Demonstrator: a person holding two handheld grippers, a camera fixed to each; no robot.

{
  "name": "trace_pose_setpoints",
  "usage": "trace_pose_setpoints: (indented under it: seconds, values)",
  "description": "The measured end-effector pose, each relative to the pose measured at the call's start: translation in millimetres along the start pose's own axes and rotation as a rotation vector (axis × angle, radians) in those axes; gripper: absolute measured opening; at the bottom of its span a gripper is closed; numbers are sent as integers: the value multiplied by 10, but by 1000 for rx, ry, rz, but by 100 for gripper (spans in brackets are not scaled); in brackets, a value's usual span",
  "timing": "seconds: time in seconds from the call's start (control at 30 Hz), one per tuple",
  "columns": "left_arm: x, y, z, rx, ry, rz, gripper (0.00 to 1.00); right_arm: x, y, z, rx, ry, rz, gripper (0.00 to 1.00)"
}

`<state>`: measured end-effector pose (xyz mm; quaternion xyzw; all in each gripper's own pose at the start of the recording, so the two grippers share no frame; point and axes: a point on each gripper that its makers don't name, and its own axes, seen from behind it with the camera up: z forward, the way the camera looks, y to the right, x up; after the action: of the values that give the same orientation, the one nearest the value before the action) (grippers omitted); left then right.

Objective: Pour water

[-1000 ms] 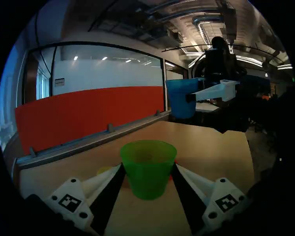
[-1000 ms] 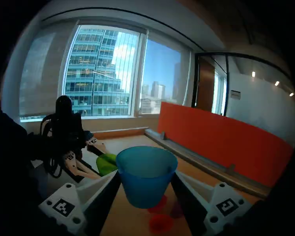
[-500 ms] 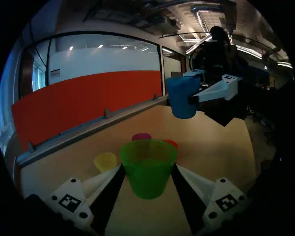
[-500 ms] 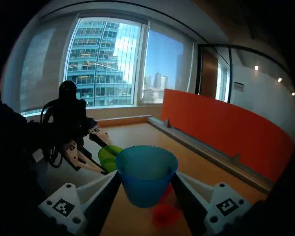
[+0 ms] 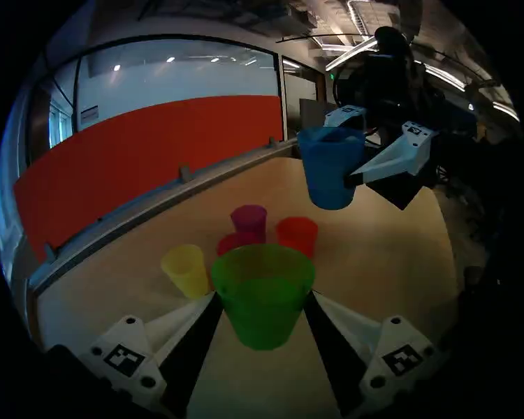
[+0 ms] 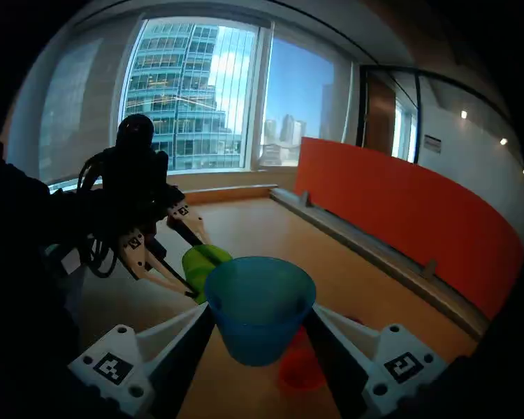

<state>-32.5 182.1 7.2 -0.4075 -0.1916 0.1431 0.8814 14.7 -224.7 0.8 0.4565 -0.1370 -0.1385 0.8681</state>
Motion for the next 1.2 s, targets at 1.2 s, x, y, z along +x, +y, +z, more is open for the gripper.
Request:
trace_pose_setpoints:
  seconds: [1.2]
  values:
    - [-514, 49, 249, -62, -178, 25, 81, -955, -175, 322, 64, -169, -28, 88]
